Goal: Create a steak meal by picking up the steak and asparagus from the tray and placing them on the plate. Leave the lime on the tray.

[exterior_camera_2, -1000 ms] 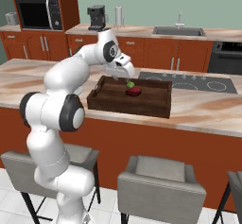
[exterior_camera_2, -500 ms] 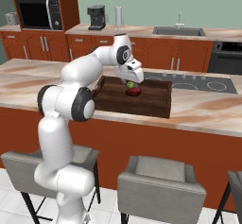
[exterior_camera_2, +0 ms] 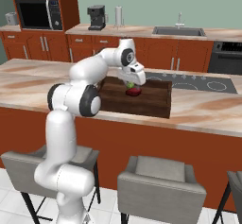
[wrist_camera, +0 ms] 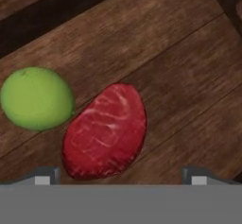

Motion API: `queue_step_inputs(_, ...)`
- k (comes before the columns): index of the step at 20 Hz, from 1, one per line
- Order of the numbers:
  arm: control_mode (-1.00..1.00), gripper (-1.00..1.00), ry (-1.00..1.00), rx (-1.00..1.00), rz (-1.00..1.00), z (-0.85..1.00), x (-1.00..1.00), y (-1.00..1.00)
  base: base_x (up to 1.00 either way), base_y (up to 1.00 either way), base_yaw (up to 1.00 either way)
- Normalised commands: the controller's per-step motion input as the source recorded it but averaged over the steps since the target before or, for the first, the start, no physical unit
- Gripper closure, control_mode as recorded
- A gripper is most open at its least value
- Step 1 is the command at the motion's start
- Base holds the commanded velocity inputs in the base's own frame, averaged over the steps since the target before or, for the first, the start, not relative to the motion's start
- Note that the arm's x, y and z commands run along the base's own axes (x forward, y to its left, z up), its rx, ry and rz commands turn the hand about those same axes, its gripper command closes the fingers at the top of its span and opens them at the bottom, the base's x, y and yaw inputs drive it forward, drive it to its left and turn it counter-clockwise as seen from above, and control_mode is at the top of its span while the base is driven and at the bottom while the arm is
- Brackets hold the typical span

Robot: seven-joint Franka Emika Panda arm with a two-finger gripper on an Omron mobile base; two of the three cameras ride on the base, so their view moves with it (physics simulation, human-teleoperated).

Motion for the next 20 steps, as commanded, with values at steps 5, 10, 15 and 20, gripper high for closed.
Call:
queue_step_inputs(5,-1.00,-1.00,0.00,0.00,0.00,-0.30,0.14,0.00,0.00,0.00,0.00)
queue_step_inputs(10,-1.00,-1.00,0.00,0.00,0.00,-0.28,0.10,0.00,0.00,0.00,0.00)
queue_step_inputs(15,-1.00,-1.00,0.00,0.00,0.00,-0.24,0.10,0.00,0.00,0.00,0.00)
queue_step_inputs(20,-1.00,-1.00,-0.02,0.00,0.00,-0.16,0.12,0.00,0.00,0.00,0.00)
